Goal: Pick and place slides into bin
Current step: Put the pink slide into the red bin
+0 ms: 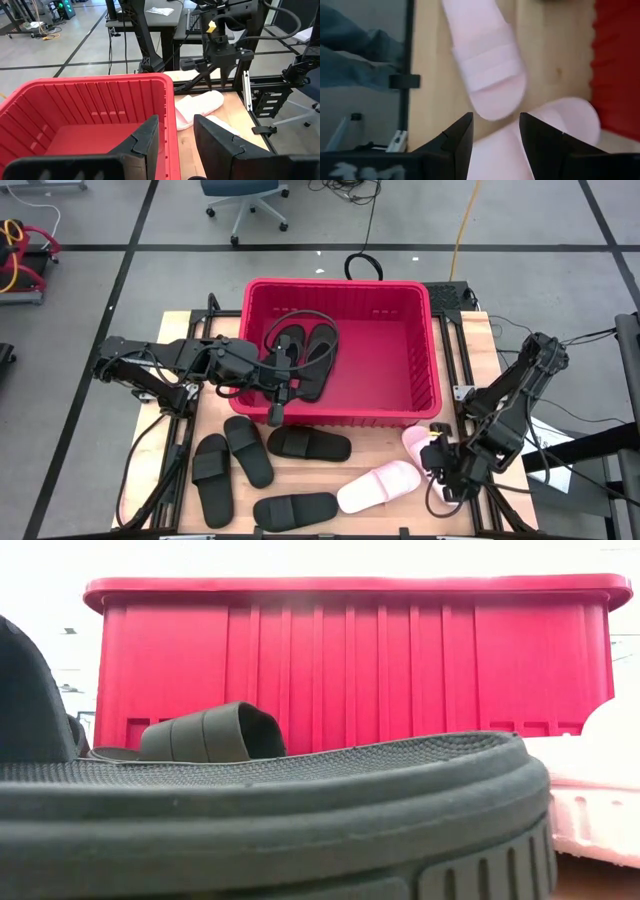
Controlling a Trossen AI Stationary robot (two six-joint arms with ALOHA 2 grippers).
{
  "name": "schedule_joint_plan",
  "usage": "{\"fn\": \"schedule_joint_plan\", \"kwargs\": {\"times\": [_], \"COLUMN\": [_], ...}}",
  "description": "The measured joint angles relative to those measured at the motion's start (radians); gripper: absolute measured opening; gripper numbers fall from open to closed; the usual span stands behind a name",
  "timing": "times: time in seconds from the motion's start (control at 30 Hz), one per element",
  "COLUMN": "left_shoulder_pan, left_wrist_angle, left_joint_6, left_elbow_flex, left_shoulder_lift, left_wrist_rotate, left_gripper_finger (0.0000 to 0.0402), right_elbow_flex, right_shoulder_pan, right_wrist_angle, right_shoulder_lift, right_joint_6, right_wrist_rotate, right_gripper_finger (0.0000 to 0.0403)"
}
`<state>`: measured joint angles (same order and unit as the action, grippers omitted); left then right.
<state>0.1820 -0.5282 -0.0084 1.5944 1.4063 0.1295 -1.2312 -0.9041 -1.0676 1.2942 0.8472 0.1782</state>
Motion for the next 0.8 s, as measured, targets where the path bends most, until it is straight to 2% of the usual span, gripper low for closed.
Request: {"fn": "schedule_joint_plan", "kwargs": {"times": [0.27,0.8], "left_shoulder_pan": [0.000,0.000], "left_wrist_angle": [0.000,-0.002], "left_joint_6": [0.000,0.001], "left_elbow_flex": [0.000,0.000], "left_shoulder_lift": [0.000,0.000], "left_wrist_rotate": [0.000,0.000], "left_gripper_finger": [0.0122,0.0122], "right_elbow_flex": [0.102,0.309], "right_shoulder_pan": [-0.042,-0.033], "right_wrist_angle": [0.099,0.103], "right_shoulder_lift": [0.000,0.000], "right_joint_6": [-0.111,-0.101], "right_wrist_rotate": [-0.077,-0.077], "right_gripper_finger": [0.0153,0.0153]}}
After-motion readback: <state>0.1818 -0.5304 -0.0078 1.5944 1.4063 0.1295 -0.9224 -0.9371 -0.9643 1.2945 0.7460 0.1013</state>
